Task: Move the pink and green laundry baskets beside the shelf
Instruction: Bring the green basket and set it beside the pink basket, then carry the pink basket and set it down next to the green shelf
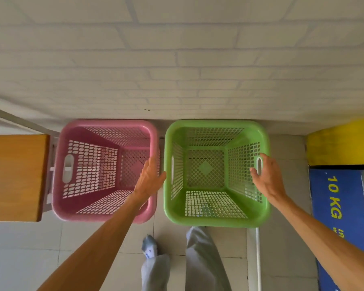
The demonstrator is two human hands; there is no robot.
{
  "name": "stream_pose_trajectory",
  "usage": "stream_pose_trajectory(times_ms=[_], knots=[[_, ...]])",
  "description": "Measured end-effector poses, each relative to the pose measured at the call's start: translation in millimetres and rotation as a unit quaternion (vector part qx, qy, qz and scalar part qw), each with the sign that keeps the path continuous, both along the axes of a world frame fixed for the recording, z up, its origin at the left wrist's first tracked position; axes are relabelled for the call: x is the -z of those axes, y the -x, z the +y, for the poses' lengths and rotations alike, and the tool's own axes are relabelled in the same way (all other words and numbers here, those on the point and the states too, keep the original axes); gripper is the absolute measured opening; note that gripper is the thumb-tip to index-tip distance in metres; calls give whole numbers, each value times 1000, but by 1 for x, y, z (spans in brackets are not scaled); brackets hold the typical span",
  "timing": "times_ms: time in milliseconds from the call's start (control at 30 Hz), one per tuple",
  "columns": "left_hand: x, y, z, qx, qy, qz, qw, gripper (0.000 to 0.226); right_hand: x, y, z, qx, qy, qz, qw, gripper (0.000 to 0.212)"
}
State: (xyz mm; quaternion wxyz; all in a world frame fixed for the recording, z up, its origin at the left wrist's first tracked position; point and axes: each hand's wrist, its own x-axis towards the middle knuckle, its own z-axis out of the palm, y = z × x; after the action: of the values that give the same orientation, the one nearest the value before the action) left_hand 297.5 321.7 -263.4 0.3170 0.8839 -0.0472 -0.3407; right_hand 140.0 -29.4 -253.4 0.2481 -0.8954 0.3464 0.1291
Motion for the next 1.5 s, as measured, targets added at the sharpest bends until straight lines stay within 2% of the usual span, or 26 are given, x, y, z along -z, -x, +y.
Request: stream_pose_trajectory(times_ms=[167, 367, 533, 633, 800, 967, 1033, 1100, 1200, 1267, 1367, 1500], knots=[[-10, -24, 71, -16, -13, -36, 999, 87, -10, -48, 80, -80, -56, -18, 995, 63], [-26, -46, 172, -68, -39, -56, 995, 81, -10, -99, 189, -150, -101, -15, 983, 62], [-15, -77, 257, -85, -81, -78, 990, 77, 3, -121, 262, -184, -129, 2, 974, 67], [1, -100, 298, -95, -81, -99, 987, 78, 14, -130, 292, -170, -127, 30, 977, 73], [19, -131, 337, -95, -123, -74, 985, 76, 25, -148, 333, -66, -138, 58, 986, 75], [50, -156, 357, -47, -5, -22, 999, 74, 37, -158, 361, 23, -100, 49, 994, 71], [62, -160, 364, -44, 6, -12, 999, 77, 39, -163, 363, 48, -97, 58, 992, 70], [59, -157, 367, -80, 4, 4, 997, 79, 39, -165, 360, 53, -109, 66, 990, 66], [24, -138, 368, -114, -4, 2, 994, 79, 14, -163, 360, 47, -105, 64, 991, 59], [-15, -116, 374, -153, -27, -34, 987, 79, -25, -155, 364, 29, -88, 39, 995, 58], [-99, -68, 385, -201, -37, -101, 974, 74, -111, -132, 368, 1, -89, -40, 995, 58], [-226, 9, 408, -278, 14, -184, 943, 71, -234, -85, 366, -49, -102, -150, 982, 54]])
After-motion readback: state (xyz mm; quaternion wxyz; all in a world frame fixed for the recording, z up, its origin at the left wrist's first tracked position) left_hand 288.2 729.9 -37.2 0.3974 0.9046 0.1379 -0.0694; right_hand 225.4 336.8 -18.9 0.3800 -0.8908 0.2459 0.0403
